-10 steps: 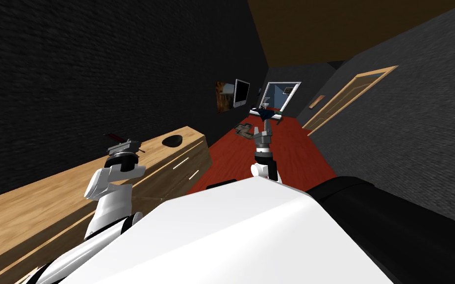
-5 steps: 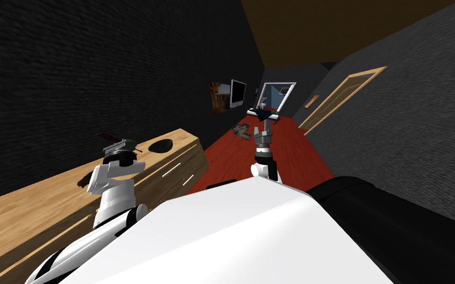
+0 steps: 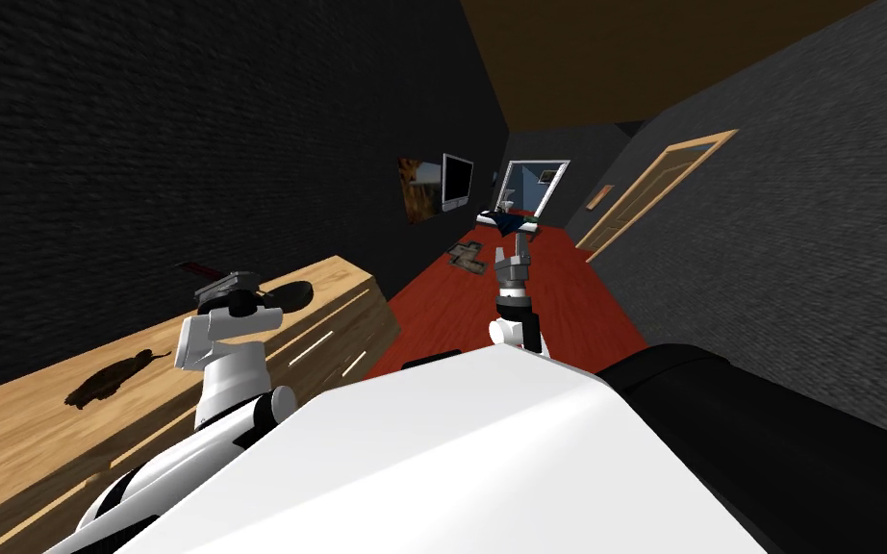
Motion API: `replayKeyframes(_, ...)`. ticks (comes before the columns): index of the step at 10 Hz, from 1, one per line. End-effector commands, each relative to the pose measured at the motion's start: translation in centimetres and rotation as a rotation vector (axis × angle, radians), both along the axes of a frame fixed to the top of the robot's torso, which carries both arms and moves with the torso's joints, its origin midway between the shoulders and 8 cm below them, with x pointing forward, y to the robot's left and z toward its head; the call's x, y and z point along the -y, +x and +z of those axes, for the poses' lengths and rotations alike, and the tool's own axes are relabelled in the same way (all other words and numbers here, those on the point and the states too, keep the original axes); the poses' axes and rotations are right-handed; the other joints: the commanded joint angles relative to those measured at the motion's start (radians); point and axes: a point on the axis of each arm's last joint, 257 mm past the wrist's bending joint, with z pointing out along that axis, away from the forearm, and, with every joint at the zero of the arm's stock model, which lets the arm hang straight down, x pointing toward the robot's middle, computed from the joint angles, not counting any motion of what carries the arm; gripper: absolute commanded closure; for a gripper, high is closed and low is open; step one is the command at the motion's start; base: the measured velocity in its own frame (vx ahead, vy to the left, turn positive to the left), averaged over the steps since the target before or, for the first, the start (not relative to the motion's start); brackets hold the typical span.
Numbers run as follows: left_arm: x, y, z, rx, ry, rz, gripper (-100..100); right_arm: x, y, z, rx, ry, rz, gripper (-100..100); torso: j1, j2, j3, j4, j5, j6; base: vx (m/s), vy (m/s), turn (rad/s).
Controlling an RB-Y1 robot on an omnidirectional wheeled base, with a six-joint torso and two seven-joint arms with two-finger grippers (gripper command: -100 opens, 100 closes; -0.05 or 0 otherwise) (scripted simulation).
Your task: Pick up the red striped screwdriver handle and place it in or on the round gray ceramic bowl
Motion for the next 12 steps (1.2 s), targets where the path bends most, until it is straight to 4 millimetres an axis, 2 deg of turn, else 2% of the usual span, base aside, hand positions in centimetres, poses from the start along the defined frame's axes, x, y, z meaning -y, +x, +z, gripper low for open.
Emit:
replayKeyframes(1, -0.5, -0.1, -0.4, -0.006, -0.030, 0.029, 100, 0.0, 0.0, 0.0, 0.000, 0.000, 0.000, 0, 0.000, 0.000, 0.000, 0.000, 0.000, 0.000, 0.109, -0.109, -0.066)
replayKeyframes(2, -0.4, -0.1, -0.2, -0.003, -0.018, 0.018, 100, 0.0, 0.0, 0.0, 0.000, 0.000, 0.000, 0, 0.001, 0.000, 0.000, 0.000, 0.000, 0.000, 0.049, -0.042, -0.013)
replayKeyframes(3, -0.4, -0.2, -0.3, -0.004, -0.022, 0.020, -100, 0.0, 0.0, 0.0, 0.000, 0.000, 0.000, 0, 0.005, 0.003, 0.002, 0.001, 0.001, -0.001, 0.010, -0.010, -0.001)
replayKeyframes(7, -0.4, -0.1, -0.3, -0.004, -0.022, 0.019, -100, 0.0, 0.0, 0.0, 0.000, 0.000, 0.000, 0, 0.009, 0.008, 0.005, 0.002, 0.002, -0.002, 0.001, -0.001, 0.000)
replayKeyframes(8, -0.3, -0.1, -0.3, -0.004, -0.022, 0.019, 0, 0.0, 0.0, 0.0, 0.000, 0.000, 0.000, 0, 0.009, 0.009, 0.005, 0.002, 0.002, -0.002, 0.000, 0.000, 0.000)
replayKeyframes(9, -0.5, 0.3, 1.0, -0.002, -0.020, 0.030, -100, 0.0, 0.0, 0.0, 0.000, 0.000, 0.000, 0, 0.009, 0.009, 0.005, 0.002, 0.002, -0.003, -0.046, 0.010, -0.079)
replayKeyframes(12, -0.9, 0.9, 3.5, 0.002, -0.017, 0.052, -100, 0.0, 0.0, 0.0, 0.000, 0.000, 0.000, 0, 0.012, 0.015, 0.009, 0.003, 0.002, -0.003, -0.081, 0.029, -0.094)
